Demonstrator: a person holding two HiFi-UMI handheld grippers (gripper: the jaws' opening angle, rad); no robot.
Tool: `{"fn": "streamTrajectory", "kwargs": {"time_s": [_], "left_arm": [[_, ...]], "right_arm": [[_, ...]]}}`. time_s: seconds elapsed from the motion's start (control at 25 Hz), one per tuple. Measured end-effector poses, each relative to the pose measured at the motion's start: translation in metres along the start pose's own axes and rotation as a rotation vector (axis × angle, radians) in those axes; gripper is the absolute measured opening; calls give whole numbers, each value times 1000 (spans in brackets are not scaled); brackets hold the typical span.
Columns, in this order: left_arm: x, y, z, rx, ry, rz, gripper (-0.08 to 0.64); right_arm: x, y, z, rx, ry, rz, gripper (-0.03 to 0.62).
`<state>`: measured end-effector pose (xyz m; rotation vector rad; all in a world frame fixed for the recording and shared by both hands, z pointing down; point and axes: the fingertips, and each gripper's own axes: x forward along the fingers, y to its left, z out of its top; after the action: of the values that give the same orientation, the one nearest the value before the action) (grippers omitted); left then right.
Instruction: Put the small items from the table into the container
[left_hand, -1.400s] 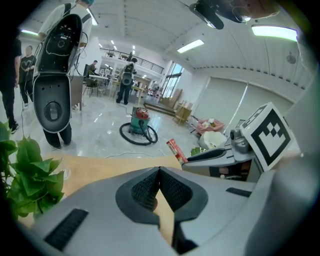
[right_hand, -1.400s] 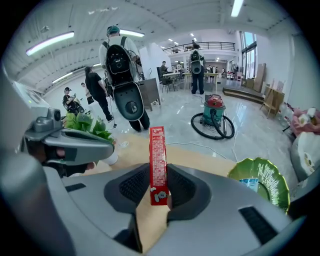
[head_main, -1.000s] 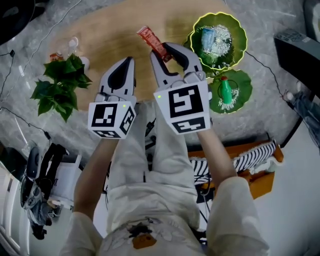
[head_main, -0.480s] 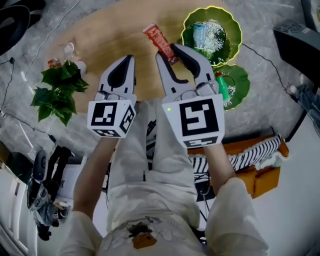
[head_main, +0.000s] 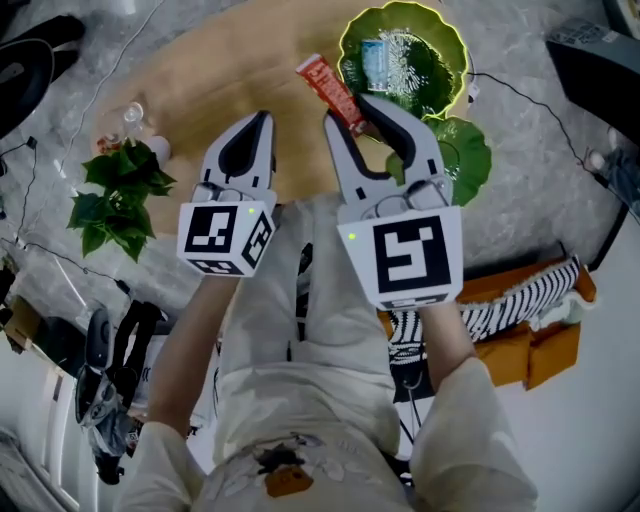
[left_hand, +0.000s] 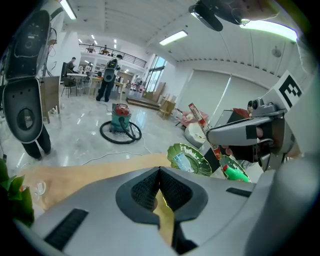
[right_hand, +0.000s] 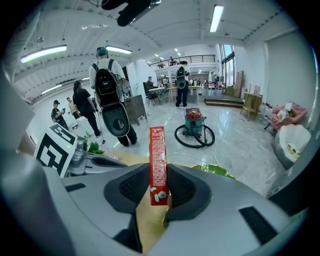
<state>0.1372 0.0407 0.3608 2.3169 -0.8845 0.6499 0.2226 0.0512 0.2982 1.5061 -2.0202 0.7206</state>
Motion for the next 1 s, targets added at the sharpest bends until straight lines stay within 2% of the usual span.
{"fn": "streamTrajectory", "kwargs": {"time_s": [0.24,0.64,1.0], "left_arm": [[16,-31,4,75,37,-67,0],[24,-77,8,139,57,-162,0],[21,-95,18,157,42,-180,0]], "right_arm": [[-27,-23,-6,28,-18,-47,110],[-67,-48,-25,61,-14,-118,110],[-93,-65,-47,74,22,-180,110]]}}
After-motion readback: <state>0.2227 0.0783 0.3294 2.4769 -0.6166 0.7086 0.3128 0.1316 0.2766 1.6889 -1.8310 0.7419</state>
